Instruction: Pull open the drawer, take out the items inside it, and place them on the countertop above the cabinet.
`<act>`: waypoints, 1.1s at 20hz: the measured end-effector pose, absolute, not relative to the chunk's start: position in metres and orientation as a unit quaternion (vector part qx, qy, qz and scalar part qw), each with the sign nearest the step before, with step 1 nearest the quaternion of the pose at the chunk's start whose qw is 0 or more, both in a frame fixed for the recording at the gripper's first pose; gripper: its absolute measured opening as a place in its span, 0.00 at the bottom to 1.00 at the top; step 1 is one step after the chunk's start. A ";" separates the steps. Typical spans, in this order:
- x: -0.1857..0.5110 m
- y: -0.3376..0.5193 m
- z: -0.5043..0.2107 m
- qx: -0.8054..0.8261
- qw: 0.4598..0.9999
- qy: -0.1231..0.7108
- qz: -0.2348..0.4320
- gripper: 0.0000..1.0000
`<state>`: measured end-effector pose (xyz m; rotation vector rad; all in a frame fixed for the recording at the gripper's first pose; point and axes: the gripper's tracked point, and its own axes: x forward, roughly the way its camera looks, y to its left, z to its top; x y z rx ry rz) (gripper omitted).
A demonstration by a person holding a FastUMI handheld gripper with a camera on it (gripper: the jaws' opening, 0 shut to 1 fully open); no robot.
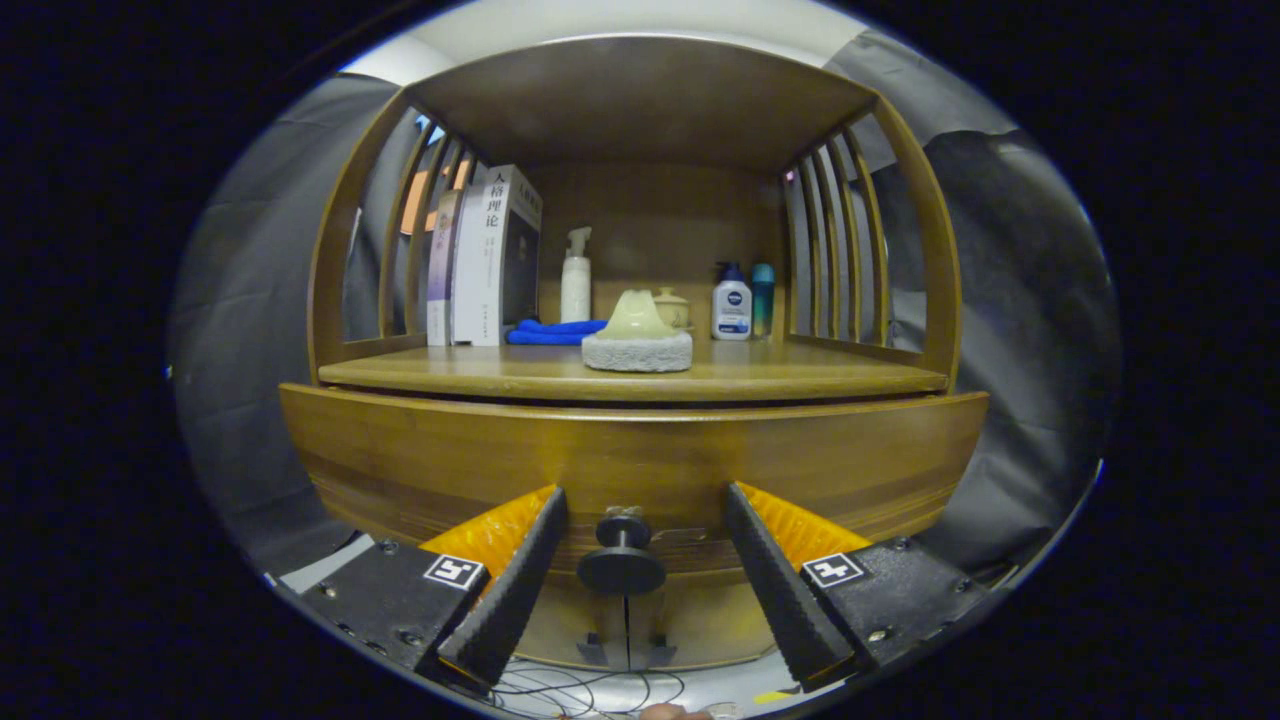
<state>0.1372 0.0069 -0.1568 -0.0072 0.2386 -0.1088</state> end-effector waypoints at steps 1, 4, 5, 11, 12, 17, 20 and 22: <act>0.141 0.006 -0.157 -0.005 0.992 0.118 -0.054 1.00; 0.152 0.005 -0.158 -0.007 0.992 0.116 -0.052 1.00; 0.155 0.004 -0.158 -0.005 0.992 0.117 -0.051 1.00; 0.164 0.005 -0.158 -0.010 0.992 0.110 -0.054 1.00; 0.164 0.004 -0.158 -0.010 0.993 0.107 -0.054 1.00; 0.163 0.008 -0.161 0.002 0.992 0.113 -0.051 1.00; 0.154 0.011 -0.163 0.006 0.992 0.111 -0.052 1.00; 0.142 0.016 -0.163 0.001 0.993 0.112 -0.048 1.00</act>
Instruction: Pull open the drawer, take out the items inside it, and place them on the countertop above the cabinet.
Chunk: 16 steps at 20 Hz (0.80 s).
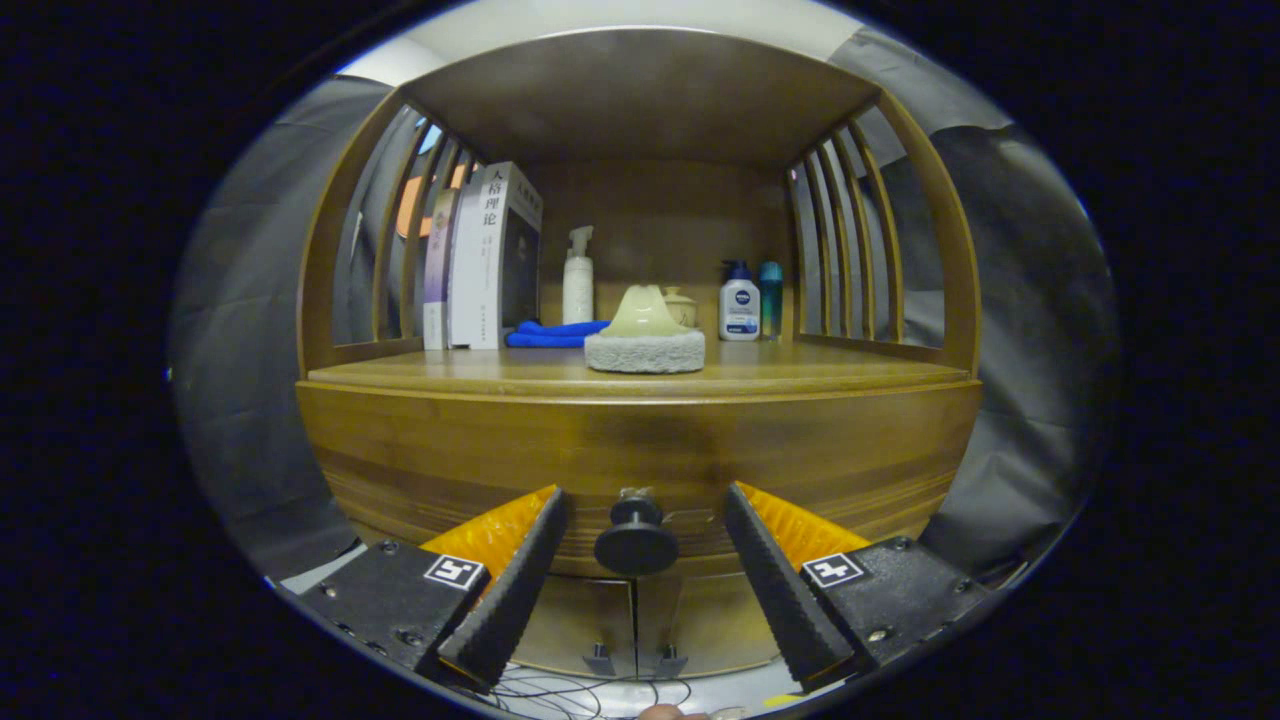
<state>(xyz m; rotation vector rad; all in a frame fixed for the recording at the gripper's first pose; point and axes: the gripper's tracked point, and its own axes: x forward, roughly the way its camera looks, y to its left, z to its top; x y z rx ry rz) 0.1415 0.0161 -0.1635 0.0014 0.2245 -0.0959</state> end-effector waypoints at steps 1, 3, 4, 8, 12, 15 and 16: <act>0.134 0.018 -0.163 0.002 0.993 0.111 -0.046 1.00; 0.117 0.023 -0.158 0.008 0.994 0.105 -0.041 1.00; 0.107 0.027 -0.156 0.010 0.994 0.102 -0.037 1.00; 0.067 0.035 -0.148 0.009 0.995 0.095 -0.037 1.00; 0.035 0.043 -0.133 0.007 0.996 0.084 -0.032 1.00; 0.009 0.037 -0.124 0.010 0.996 0.082 -0.041 1.00; -0.001 0.036 -0.123 0.011 0.995 0.085 -0.044 1.00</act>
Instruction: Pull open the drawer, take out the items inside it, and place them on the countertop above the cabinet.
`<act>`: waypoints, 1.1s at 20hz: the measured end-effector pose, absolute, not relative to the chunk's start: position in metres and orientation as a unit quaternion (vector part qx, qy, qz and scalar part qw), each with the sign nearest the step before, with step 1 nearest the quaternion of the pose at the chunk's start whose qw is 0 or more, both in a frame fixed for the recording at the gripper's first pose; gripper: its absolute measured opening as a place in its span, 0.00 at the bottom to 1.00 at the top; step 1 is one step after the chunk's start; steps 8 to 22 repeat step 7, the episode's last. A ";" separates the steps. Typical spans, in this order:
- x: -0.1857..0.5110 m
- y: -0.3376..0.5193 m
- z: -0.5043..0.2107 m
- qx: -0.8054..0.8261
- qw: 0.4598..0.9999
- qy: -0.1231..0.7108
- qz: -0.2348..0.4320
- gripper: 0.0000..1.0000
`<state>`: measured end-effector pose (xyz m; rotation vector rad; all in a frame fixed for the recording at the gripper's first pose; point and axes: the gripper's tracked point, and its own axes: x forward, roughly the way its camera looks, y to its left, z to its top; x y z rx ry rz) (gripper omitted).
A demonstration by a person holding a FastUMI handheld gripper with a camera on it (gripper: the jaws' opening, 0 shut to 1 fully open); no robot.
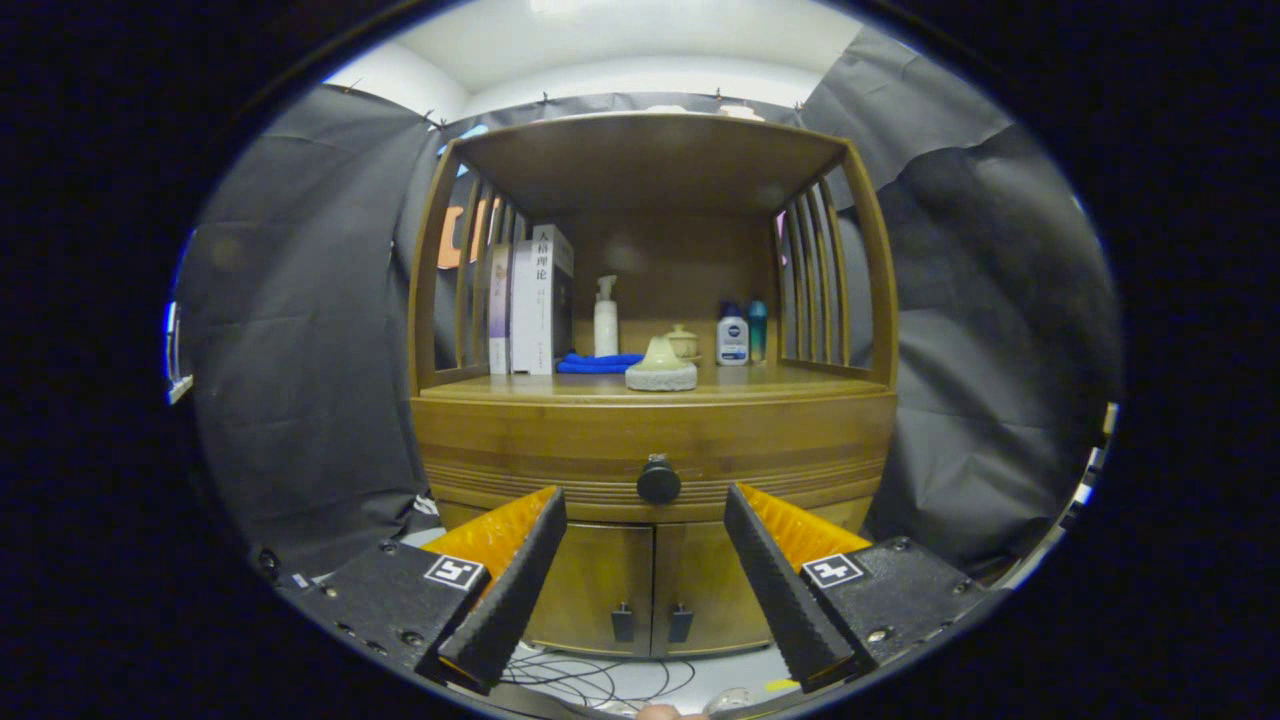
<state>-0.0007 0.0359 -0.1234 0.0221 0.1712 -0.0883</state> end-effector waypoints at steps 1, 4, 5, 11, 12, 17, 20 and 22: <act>-0.009 0.036 -0.122 0.014 0.995 0.085 -0.044 1.00; -0.028 0.030 -0.113 0.034 0.996 0.074 -0.047 1.00; -0.032 0.029 -0.110 0.035 0.996 0.069 -0.046 1.00; -0.033 0.026 -0.106 0.030 0.997 0.061 -0.048 1.00; -0.033 0.026 -0.106 0.030 0.997 0.061 -0.048 1.00; -0.033 0.026 -0.106 0.030 0.997 0.061 -0.048 1.00; -0.033 0.026 -0.106 0.030 0.997 0.061 -0.048 1.00; -0.033 0.026 -0.106 0.030 0.997 0.061 -0.048 1.00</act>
